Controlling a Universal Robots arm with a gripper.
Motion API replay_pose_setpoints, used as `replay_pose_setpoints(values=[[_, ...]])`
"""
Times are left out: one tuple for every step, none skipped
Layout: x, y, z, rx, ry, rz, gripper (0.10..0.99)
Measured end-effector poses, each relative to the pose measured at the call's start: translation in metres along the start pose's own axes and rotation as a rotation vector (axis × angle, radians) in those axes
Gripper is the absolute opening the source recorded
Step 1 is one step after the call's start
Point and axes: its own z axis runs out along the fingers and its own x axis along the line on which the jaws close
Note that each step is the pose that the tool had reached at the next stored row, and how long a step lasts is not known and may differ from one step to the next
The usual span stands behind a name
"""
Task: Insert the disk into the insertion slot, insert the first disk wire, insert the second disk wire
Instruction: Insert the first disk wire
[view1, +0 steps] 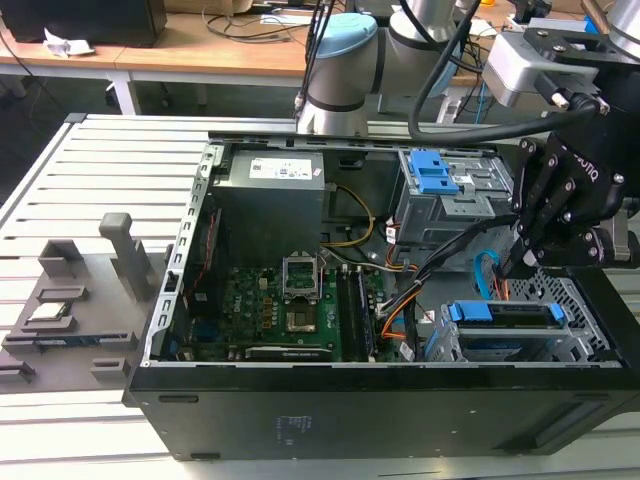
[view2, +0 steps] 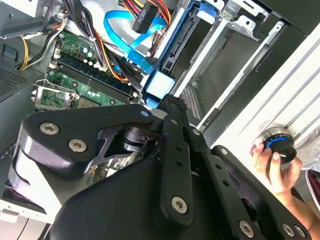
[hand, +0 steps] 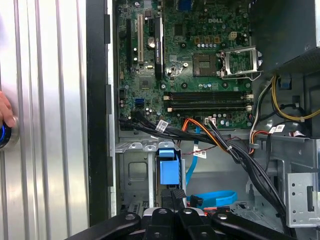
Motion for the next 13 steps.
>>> replay_pose_setpoints(values=[[-0.0002,-0.0039,-0.0001,0.0,-0.0001,0.0,0.106],[-0.0006,-0.0078,-0.0003,0.0,0.0,0.0,0.106],[-0.0013,-0.0119,-0.0004,0.0,-0.0001,0.0,0.106],[-0.002,-0.016,-0.0005,0.0,-0.0001,0.0,0.106],[-0.0029,-0.0194,-0.0006,0.0,-0.0001,0.0,0.106],[-0.0039,-0.0229,-0.0007,-0.001,-0.0001,0.0,0.106],[-0.0054,-0.027,-0.0009,-0.001,0.0,0.0,0.106],[-0.0075,-0.031,-0.0009,-0.002,-0.0001,0.0,0.106],[-0.0092,-0.0335,-0.0009,-0.002,0.0001,0.0,0.106],[-0.0126,-0.0362,-0.0003,-0.003,0.0001,0.0,0.106],[-0.0162,-0.038,0.0009,-0.004,0.0001,0.0,0.106],[-0.019,-0.0391,0.0028,-0.004,0.0005,0.0,0.106],[-0.0208,-0.0396,0.0048,-0.005,0.0006,0.0,0.106]])
